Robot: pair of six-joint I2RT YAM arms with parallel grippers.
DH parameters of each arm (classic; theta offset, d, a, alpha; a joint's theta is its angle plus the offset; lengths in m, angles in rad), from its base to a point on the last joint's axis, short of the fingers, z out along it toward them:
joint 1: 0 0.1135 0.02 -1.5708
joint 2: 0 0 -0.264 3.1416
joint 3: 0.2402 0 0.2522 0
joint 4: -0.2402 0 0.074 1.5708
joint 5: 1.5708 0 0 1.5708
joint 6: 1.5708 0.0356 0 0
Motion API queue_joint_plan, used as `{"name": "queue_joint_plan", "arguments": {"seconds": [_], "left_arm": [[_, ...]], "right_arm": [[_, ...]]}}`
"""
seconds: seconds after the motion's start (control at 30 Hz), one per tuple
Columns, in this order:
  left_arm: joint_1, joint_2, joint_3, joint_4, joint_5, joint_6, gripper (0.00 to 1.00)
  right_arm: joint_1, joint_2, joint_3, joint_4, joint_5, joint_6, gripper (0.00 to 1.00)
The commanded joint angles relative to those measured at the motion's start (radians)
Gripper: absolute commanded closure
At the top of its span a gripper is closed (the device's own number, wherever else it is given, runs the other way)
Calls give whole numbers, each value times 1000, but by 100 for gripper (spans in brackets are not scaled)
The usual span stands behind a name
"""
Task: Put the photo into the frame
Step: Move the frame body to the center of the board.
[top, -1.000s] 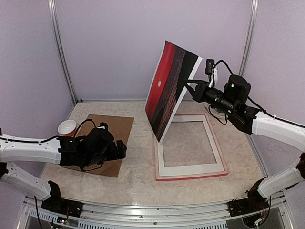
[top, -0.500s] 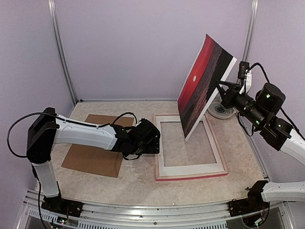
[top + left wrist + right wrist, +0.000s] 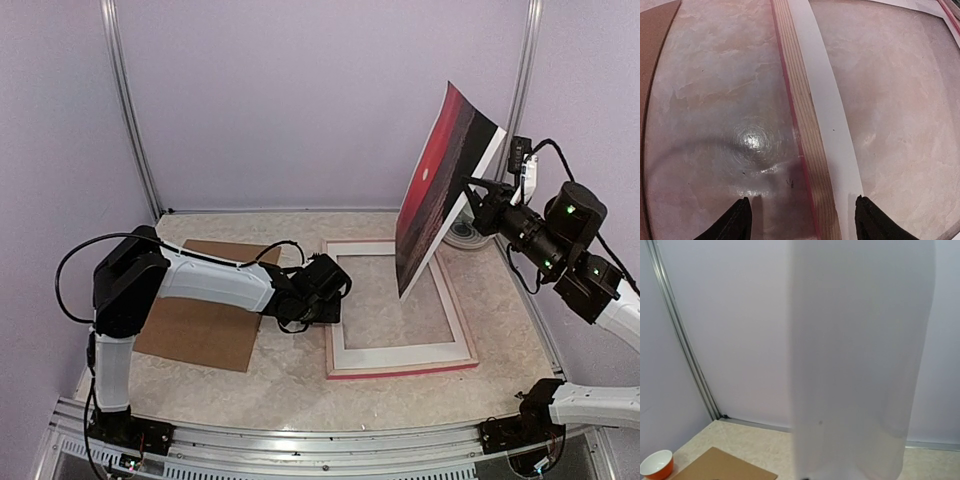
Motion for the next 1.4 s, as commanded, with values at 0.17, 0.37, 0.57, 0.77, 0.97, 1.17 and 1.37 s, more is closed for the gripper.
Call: {"name": "queue_joint_plan", "arguments": {"seconds": [0.17,0.37,0.57,0.77,0.97,1.17,1.37], "left_arm": [[15,57,37,28,14,15,39],[26,68,41,34,19,15,56],[37,72,36,31,18,15,65],[53,69,10,22,8,2,73],[86,37,-51,38,8,-10,77],[113,-4,-109,64,10,18,81],[128,-44,-154,73,-1,52,80]], "right_arm": [[-7,-26,4,-11,-7,3,100],[-8,-38,10,-16,-5,-9,100],[-7,-39,10,-15,-8,-16,100],[-7,-39,10,-16,-8,-35,100],[-7,-36,5,-7,-37,-97,100],[-8,-19,11,-1,-101,-174,100],[-7,-8,-10,46,-220,-262,100]]}}
